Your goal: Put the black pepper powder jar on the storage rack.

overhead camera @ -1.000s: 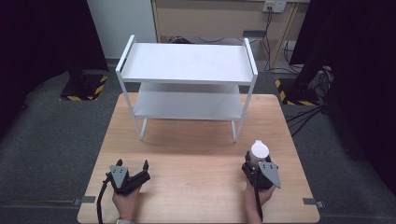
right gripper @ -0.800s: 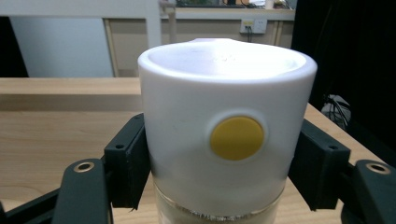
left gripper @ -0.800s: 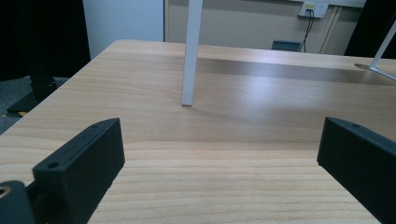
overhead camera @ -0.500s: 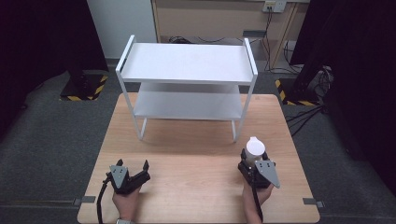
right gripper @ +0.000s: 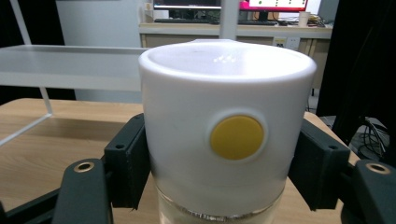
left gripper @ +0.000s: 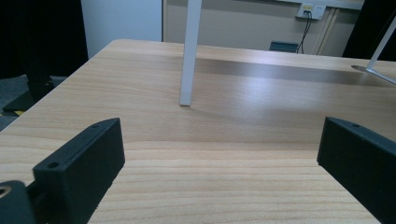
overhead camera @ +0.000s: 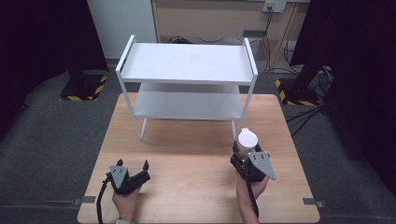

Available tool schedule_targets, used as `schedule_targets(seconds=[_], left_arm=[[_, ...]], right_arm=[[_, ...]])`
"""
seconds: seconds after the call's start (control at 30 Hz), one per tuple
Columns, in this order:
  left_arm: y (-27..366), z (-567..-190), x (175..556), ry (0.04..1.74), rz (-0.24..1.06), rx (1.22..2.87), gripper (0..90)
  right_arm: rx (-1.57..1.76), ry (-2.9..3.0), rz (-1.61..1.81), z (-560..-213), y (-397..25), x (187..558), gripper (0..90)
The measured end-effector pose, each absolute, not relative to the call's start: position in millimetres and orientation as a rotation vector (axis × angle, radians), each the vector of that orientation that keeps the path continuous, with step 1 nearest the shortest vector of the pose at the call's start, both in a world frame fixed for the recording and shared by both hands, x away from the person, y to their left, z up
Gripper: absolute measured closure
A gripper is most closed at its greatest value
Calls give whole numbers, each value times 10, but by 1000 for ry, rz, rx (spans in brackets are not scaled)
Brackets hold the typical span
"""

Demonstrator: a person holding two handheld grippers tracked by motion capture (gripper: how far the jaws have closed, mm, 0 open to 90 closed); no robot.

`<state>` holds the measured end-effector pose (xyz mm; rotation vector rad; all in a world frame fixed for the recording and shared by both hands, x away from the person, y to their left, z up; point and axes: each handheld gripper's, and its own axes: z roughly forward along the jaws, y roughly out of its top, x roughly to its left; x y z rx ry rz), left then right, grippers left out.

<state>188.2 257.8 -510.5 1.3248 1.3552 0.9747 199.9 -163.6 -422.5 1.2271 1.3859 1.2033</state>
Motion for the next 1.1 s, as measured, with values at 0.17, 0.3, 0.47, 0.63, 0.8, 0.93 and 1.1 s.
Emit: schedule_targets(seconds=[0.17,0.3,0.47,0.63,0.8,0.93,1.1], left_arm=[[2587,-5107,1880,1355,969,1319,4],[2598,-5115,1872,1351,965,1307,4],[2602,-5118,1870,1349,967,1306,4],[2607,-5118,1871,1348,964,1305,4],[2617,-5122,1866,1342,958,1299,4],[2622,-5119,1875,1338,952,1306,4],[2616,-5119,1878,1331,955,1313,4]], right_arm=[[1224,1397,1216,-4094,-1559,2041,305],[1233,1394,1237,-4010,-1509,2075,305],[1225,1392,1242,-3909,-1444,2125,306],[1231,1388,1239,-3789,-1373,2203,306],[1241,1386,1255,-3652,-1290,2307,306],[1236,1394,1255,-3580,-1228,2387,305],[1237,1396,1255,-3522,-1171,2465,305]])
